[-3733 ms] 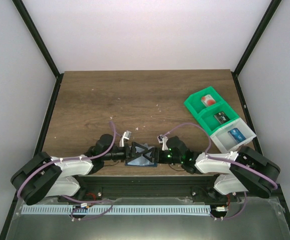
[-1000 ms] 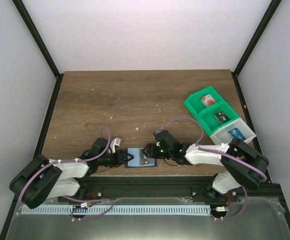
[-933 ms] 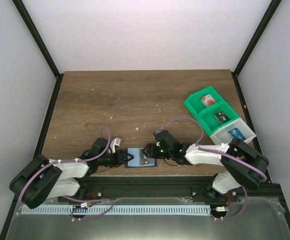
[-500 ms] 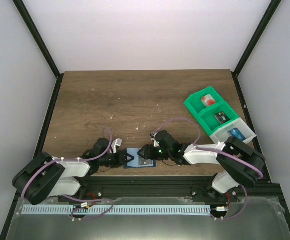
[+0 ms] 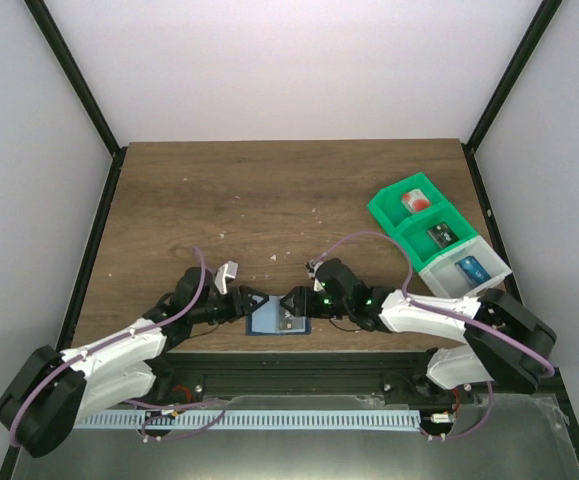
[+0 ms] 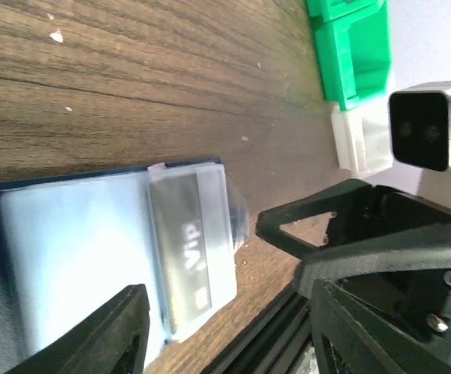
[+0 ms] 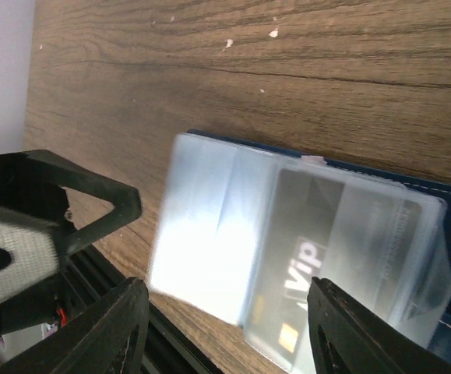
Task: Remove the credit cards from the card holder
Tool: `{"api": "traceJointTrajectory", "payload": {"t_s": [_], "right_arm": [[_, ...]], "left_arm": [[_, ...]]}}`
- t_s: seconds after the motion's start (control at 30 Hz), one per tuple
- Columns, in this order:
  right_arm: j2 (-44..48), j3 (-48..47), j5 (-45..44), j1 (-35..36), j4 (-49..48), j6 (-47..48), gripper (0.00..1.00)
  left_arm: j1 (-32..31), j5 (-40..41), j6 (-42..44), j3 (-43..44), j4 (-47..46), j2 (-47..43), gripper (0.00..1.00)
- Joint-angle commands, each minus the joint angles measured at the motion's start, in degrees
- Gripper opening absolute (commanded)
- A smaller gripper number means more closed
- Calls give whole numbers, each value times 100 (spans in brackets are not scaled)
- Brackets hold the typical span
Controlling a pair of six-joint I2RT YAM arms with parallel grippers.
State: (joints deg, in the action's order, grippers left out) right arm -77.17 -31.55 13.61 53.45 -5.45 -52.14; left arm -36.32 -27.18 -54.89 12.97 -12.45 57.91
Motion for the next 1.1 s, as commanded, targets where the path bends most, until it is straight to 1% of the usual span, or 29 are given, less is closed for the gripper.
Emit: {"api": "traceJointTrajectory", "payload": {"t_s": [0.0, 0.1, 0.2, 0.27, 0.33, 0.5, 0.63, 0.8, 1.07], "right_arm": [[114, 177, -356, 51, 210, -116, 57], [24, 174, -428, 47, 184, -109, 57], [-159, 69, -478, 49, 185, -55, 57], [-288, 27, -471, 45, 110, -51, 56], [-391, 27, -416, 51, 5, -83, 56], [-553, 54, -403, 49, -76, -95, 55], [-663, 16, -313, 51, -148, -61, 55], [-590, 39, -280, 54, -237, -67, 55], [-346, 36, -215, 51, -264, -23, 55]], "left_arm": [[-10, -83, -109, -75, 191, -275, 61], [-12, -310, -159, -307, -307, -193, 62], [-14, -434, -70, -422, -599, 71, 55], [-11, -344, 35, -471, -569, 273, 50], [-11, -290, 174, -515, -590, 461, 47], [-14, -196, 173, -781, -964, 766, 46], [-16, -183, 193, -828, -1162, 1034, 46], [-8, -243, 206, -823, -1334, 1273, 46], [-11, -236, 209, -776, -1370, 1370, 45]]}}
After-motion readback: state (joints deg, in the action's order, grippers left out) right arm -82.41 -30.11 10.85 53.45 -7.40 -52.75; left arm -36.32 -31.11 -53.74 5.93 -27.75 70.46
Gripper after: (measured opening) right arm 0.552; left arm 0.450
